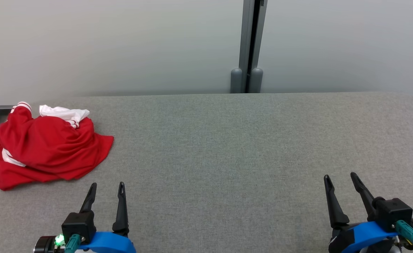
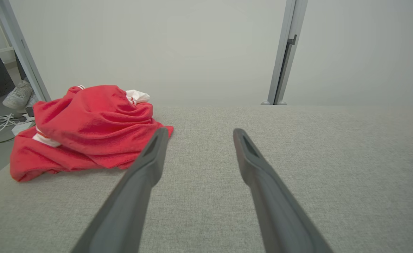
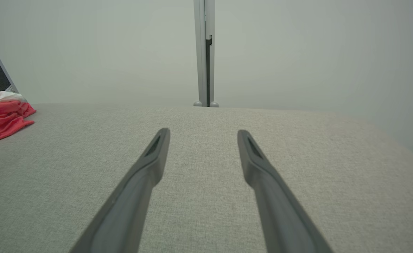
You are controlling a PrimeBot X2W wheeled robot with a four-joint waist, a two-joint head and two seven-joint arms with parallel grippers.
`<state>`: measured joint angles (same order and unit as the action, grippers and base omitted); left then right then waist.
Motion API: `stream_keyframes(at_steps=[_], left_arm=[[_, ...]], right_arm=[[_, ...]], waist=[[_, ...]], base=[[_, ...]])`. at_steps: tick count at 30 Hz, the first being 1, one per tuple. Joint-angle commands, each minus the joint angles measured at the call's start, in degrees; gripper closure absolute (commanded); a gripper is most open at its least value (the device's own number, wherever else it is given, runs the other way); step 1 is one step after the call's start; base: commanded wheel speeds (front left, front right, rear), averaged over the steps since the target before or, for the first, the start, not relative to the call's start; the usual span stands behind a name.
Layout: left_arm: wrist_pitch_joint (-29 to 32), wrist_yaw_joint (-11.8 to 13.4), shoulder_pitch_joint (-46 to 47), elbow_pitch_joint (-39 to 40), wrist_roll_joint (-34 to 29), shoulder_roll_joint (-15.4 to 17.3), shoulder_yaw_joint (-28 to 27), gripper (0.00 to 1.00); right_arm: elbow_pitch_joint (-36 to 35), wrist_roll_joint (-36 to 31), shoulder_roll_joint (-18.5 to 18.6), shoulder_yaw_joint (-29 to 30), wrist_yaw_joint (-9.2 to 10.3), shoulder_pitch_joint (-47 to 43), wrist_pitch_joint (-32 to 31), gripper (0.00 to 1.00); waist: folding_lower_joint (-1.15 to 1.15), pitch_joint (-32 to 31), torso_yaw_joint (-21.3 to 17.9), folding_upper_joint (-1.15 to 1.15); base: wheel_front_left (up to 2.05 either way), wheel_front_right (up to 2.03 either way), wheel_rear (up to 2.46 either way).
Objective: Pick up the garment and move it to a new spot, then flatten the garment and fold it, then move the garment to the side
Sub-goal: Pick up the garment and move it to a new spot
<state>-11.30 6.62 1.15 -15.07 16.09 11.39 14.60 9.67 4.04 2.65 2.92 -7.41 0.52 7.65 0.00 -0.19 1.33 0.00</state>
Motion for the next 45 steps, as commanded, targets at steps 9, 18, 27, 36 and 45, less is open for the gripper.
stream_keyframes(at_steps=[9,18,27,36,45], left_arm=[[-0.7,0.2,0.0,-0.2,0.5,0.1,0.2,0.00],[-0.6,0.6,0.6,0.0,1.2,0.3,0.1,0.00],[-0.9,1.5,-0.4,1.4,2.0,0.9,-0.6,0.00],[-1.7,2.4,-0.5,2.1,3.3,0.3,-2.0,0.00],[-2.0,2.9,-0.5,2.9,3.0,0.8,-1.8,0.00]], right_arm=[[-0.4,-0.2,0.4,0.4,-0.15,-0.9,0.5,0.00],[-0.9,0.1,0.4,0.8,-0.13,-1.1,0.3,0.00],[-0.2,1.0,0.4,-0.4,-0.13,-0.8,0.9,0.00],[-0.4,0.5,0.4,-1.1,-0.13,0.3,0.6,0.00],[-0.3,0.4,0.4,-1.6,-0.09,1.2,0.7,0.00]], waist=[[0.00,0.2,0.7,0.00],[0.00,-0.5,9.8,0.00],[0.00,0.1,19.1,0.00],[0.00,1.8,23.9,0.00],[0.00,3.5,24.4,0.00]], base=[[0.00,0.00,0.00],[0.00,0.00,0.00],[0.00,0.00,0.00],[0.00,0.00,0.00],[0.00,0.00,0.00]])
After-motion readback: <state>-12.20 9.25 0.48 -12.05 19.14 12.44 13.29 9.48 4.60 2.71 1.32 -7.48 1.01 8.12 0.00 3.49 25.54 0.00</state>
